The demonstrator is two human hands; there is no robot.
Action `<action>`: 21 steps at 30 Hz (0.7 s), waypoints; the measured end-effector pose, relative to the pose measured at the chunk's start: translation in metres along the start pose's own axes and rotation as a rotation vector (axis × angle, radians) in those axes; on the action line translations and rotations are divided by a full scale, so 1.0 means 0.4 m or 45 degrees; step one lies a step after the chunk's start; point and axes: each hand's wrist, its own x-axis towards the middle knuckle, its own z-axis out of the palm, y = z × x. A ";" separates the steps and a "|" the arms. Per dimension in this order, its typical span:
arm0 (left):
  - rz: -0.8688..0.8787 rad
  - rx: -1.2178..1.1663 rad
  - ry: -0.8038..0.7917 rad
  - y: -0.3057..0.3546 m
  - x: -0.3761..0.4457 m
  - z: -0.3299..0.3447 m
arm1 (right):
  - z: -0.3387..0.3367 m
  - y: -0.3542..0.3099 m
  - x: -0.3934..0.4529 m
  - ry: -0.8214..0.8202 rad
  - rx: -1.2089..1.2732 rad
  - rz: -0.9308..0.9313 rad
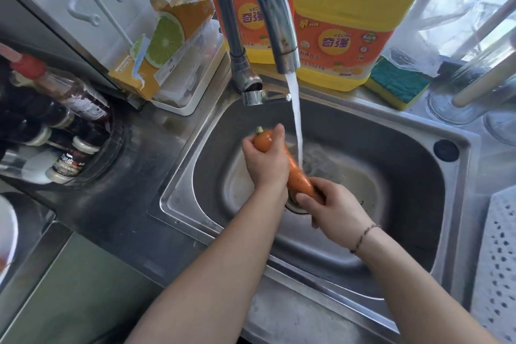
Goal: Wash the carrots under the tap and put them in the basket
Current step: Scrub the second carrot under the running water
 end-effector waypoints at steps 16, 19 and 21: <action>-0.190 -0.354 -0.387 0.013 -0.004 -0.015 | -0.058 -0.053 0.024 -0.086 0.382 0.255; -0.210 -0.199 -0.344 -0.003 0.009 -0.017 | -0.043 -0.092 0.046 -0.069 0.521 0.235; -0.217 -0.108 -0.381 -0.044 0.034 -0.014 | -0.029 -0.104 0.064 -0.054 0.565 0.228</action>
